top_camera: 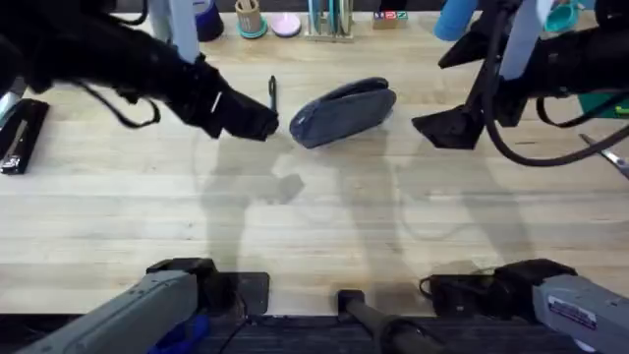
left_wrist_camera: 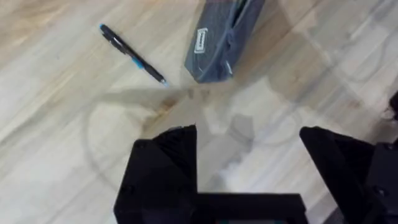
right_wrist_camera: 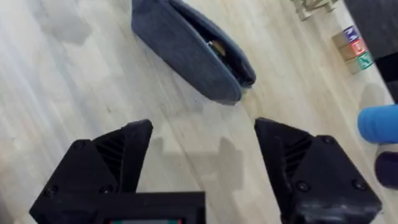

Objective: Unzip the bag, pick up the pens from the table one at a time and place them inside, then zip the bag closed.

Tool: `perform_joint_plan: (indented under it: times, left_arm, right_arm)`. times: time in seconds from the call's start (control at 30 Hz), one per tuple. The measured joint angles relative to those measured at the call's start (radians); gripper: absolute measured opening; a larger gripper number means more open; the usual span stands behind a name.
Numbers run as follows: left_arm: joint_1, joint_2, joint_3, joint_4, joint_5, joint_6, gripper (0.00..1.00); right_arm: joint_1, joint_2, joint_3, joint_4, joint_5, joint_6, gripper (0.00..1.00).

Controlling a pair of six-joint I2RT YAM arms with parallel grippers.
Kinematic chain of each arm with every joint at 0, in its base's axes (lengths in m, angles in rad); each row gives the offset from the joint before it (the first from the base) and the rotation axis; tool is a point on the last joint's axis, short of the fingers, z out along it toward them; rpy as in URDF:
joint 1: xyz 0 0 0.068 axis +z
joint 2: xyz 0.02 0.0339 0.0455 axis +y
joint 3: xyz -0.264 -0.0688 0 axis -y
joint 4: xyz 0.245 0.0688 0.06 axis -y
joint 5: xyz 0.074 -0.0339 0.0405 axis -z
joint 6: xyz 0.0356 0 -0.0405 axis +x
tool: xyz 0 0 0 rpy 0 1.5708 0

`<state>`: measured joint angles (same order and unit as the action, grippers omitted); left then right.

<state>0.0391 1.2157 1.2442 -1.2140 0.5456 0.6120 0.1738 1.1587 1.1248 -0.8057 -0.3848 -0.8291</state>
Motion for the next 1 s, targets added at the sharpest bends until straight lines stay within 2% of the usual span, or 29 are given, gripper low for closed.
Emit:
perform_joint_plan:
  times: [0.1,0.17,0.27,0.43,0.5,0.67,0.83,1.0]
  left_arm:
    - [0.000,-0.045,0.000,-0.038,-0.010,-0.011,0.996]
    - [0.000,-0.070,0.000,-0.060,-0.015,-0.016,0.996]
    - [0.000,-0.094,0.000,-0.076,-0.019,-0.019,0.995]
    - [0.000,-0.097,0.000,-0.084,-0.023,-0.022,0.995]
    - [0.000,-0.097,0.000,-0.084,-0.024,-0.022,0.995]
    - [0.000,-0.098,0.000,-0.084,-0.033,-0.022,0.995]
    - [0.000,-0.097,0.000,-0.084,-0.042,-0.022,0.995]
    - [0.000,-0.097,0.000,-0.084,-0.045,-0.022,0.995]
  right_arm:
    - [0.000,0.000,0.000,0.021,0.000,0.000,0.995]
    - [0.000,0.000,0.000,0.026,-0.002,0.000,0.946]
    - [0.000,0.000,0.000,0.028,-0.012,0.004,0.683]
    - [0.000,0.022,0.020,0.023,-0.024,0.037,0.062]
    - [0.000,0.053,0.052,0.020,-0.031,0.053,0.031]
    - [0.000,0.101,0.123,0.023,-0.058,0.097,0.028]
    - [0.000,0.104,0.142,0.080,-0.100,0.122,0.028]
    - [0.000,0.125,0.180,0.063,-0.117,0.189,0.028]
